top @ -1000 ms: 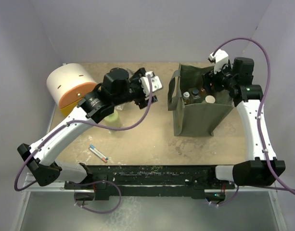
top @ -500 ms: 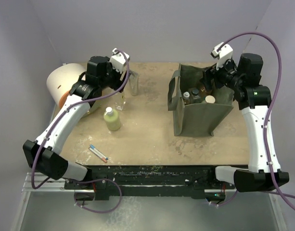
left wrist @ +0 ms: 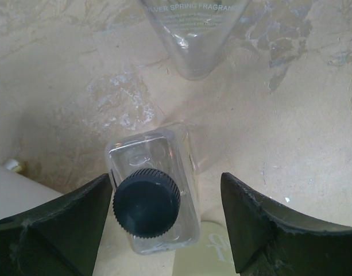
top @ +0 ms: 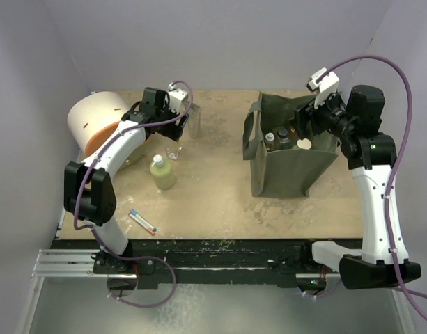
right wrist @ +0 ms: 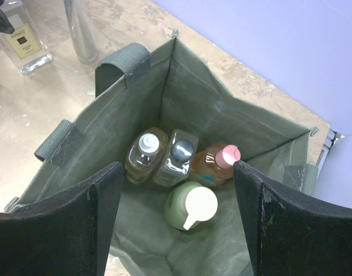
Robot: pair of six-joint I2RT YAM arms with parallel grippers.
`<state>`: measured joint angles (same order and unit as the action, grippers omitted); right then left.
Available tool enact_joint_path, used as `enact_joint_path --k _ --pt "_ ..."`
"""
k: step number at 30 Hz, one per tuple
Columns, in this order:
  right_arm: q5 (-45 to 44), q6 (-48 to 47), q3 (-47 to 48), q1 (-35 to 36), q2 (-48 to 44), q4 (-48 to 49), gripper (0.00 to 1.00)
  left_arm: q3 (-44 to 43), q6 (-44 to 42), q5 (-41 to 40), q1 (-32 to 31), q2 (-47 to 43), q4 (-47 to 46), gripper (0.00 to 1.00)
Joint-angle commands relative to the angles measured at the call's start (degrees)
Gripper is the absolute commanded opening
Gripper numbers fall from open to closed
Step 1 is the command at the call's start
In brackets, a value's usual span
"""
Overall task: Place the personal care products into the canvas bag
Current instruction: Move the care product at the center of the board.
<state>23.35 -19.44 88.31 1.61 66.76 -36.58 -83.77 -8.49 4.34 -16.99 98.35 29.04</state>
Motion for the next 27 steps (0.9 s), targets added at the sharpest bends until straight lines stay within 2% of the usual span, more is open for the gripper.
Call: enact_joint_path --k 1,3,8,12,15,20,24,27 --pt "0.89 0.48 -0.83 0.41 -1.32 1.5 0.79 -0.58 1.6 2.17 -0.05 0.64 -0.43 0.76" --pt "0.89 0.47 -0.86 0.41 -1.28 1.5 0.79 0.07 2.03 3.02 -0.04 0.7 -0.37 0.71" --pt "1.87 0.3 -0.36 0.46 -1.26 1.28 0.79 0.97 -0.99 8.83 -0.19 -1.64 -1.46 0.44" --pt "4.97 -0.55 0.03 0.5 -1.24 0.55 0.78 0.61 -7.6 18.17 -1.66 -4.05 0.22 0.18" --pt "9.13 -1.95 0.97 0.97 -0.81 -0.83 0.78 0.08 -14.72 23.69 -4.84 -5.9 4.22 0.05" --pt "11.21 -4.5 2.18 4.06 -0.36 -2.09 0.77 1.62 -25.54 29.92 -11.41 -10.59 10.13 0.0" --pt "13.04 -5.7 1.96 5.3 -0.24 -2.23 0.77 4.16 -28.27 36.56 -13.97 -13.92 10.37 0.0" --pt "14.65 -6.36 1.64 5.56 -0.54 -2.25 0.77 5.8 -28.76 37.9 -15.76 -15.2 9.57 0.0"
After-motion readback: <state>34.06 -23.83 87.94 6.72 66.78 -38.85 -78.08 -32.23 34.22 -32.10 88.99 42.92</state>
